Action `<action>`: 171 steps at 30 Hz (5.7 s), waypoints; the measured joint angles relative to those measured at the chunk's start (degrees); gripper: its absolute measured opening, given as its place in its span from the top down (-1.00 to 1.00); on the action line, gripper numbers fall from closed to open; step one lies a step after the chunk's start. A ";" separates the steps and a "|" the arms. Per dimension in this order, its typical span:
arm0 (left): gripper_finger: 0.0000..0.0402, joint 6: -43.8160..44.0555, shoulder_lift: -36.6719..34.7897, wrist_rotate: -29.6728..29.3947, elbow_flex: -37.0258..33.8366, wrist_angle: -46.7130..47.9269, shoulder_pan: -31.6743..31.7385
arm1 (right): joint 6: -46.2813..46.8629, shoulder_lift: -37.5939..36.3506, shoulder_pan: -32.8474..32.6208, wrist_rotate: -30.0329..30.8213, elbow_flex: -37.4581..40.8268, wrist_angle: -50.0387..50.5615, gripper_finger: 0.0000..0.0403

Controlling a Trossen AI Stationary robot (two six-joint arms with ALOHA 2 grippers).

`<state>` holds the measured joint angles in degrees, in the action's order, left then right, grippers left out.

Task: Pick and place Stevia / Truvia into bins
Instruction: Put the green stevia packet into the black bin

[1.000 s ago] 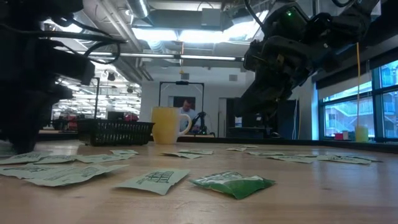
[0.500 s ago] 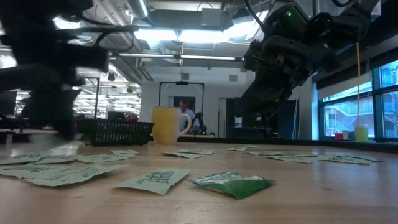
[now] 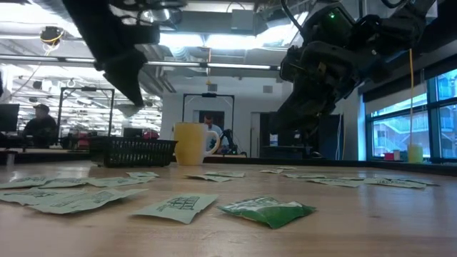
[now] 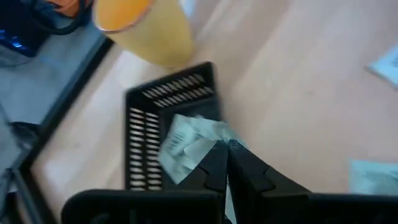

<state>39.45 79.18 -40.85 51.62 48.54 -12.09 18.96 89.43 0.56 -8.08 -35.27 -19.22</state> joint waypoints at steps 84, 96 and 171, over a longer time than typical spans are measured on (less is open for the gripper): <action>0.56 -25.19 18.25 33.26 -0.46 -23.46 -2.45 | 0.26 0.00 -0.07 -0.02 0.02 1.57 0.34; 0.72 -23.70 20.81 32.81 -0.28 -23.48 -2.39 | 0.24 0.00 -0.07 -0.02 0.02 1.57 0.34; 0.67 -26.60 8.46 34.60 2.19 -21.87 -5.88 | 0.31 0.00 -0.07 0.00 0.02 1.90 0.34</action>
<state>12.85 87.63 -6.25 53.80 26.67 -17.97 19.27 89.43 0.49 -8.08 -35.24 -17.32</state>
